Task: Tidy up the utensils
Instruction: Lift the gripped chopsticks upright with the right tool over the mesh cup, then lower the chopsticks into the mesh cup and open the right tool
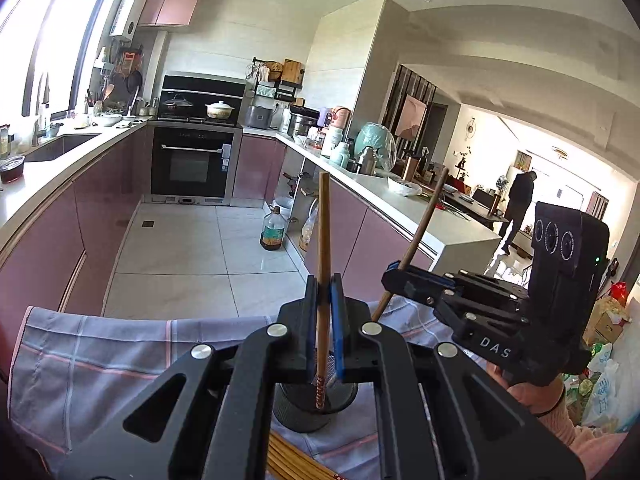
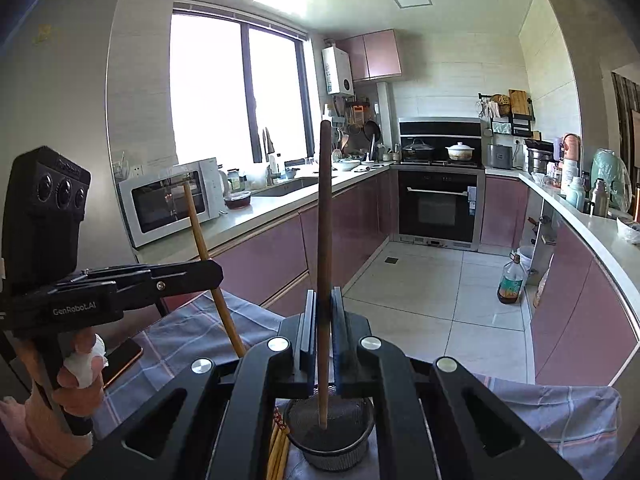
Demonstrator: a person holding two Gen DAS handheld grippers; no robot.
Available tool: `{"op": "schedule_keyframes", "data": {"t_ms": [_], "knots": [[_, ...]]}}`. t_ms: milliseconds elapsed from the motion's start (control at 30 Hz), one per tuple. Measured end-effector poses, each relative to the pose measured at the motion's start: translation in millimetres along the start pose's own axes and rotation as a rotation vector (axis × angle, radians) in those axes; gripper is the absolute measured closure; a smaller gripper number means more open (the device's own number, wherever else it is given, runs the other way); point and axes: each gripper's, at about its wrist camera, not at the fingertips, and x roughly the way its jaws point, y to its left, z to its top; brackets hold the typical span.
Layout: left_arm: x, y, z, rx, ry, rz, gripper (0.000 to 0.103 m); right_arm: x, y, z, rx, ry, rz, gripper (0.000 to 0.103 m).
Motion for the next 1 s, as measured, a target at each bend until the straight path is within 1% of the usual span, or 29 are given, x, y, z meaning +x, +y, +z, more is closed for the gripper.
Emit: {"op": "schedule_keyframes", "data": {"t_ms": [67, 133, 333, 467, 600, 633, 700, 733, 800, 867, 933, 1000], "knots": [[10.5, -3.1, 2.3, 0.017, 0.009, 0.011, 0.096, 9.8, -2.1, -5.4, 0.006, 0.031, -0.001, 0.098], [20.5, -6.7, 4.6, 0.023, 0.042, 0.018, 0.096, 21.5, -4.2, -11.7, 0.017, 0.067, -0.001, 0.098], [74.0, -1.3, -15.0, 0.022, 0.183, 0.045, 0.096, 56.7, -10.5, -34.5, 0.043, 0.203, 0.008, 0.098], [101.8, 12.1, -29.7, 0.015, 0.245, 0.055, 0.096, 73.4, -16.9, -41.9, 0.069, 0.264, 0.007, 0.097], [126.6, 30.7, -39.2, 0.006, 0.270, 0.075, 0.096, 82.2, -19.7, -41.1, 0.087, 0.286, -0.004, 0.095], [129.9, 31.8, -37.5, 0.000, 0.274, 0.081, 0.095, 83.5, -20.6, -41.1, 0.093, 0.287, -0.008, 0.094], [136.8, 38.3, -49.5, -0.007, 0.279, 0.093, 0.095, 84.9, -21.1, -42.6, 0.100, 0.290, -0.018, 0.094], [139.6, 39.6, -49.1, -0.014, 0.284, 0.096, 0.094, 85.4, -21.2, -43.5, 0.106, 0.291, -0.021, 0.094], [139.2, 45.4, -56.3, -0.028, 0.287, 0.106, 0.089, 86.7, -20.9, -44.4, 0.115, 0.293, -0.024, 0.094], [137.8, 46.4, -60.1, -0.023, 0.282, 0.130, 0.088, 86.0, -22.1, -44.5, 0.119, 0.287, -0.021, 0.093], [138.2, 49.5, -64.4, -0.022, 0.276, 0.141, 0.083, 83.9, -21.4, -44.0, 0.117, 0.276, -0.021, 0.088], [135.2, 52.7, -67.6, -0.035, 0.269, 0.146, 0.082, 80.9, -18.9, -43.1, 0.109, 0.268, -0.021, 0.085]]}}
